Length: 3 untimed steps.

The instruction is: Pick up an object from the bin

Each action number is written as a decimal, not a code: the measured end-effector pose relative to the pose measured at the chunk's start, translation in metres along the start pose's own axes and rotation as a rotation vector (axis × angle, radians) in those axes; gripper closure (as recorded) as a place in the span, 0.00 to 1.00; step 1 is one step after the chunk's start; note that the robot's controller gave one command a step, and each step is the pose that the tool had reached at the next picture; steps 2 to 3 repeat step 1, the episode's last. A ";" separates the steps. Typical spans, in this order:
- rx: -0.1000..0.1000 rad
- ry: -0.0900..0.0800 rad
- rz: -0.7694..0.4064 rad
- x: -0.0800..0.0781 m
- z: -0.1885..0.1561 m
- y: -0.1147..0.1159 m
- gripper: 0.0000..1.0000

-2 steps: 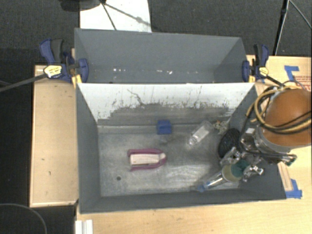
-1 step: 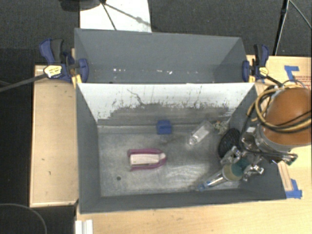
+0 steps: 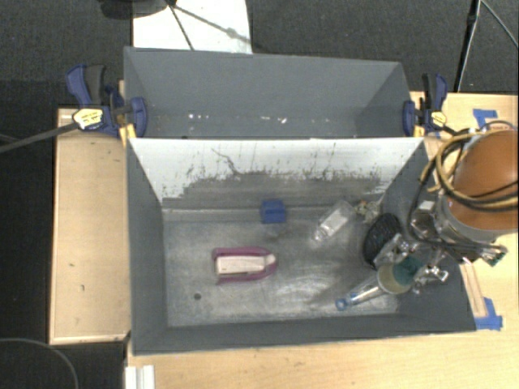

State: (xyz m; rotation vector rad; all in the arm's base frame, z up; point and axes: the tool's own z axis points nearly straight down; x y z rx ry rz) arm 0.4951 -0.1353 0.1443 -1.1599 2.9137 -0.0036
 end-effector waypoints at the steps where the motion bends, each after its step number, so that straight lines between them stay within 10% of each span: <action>1: 0.001 0.000 0.009 -0.001 -0.046 -0.001 1.00; 3: 0.001 0.000 0.009 -0.001 -0.046 -0.001 1.00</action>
Offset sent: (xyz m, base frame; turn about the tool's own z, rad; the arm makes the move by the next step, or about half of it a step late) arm 0.0000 -0.0002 0.0434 0.0000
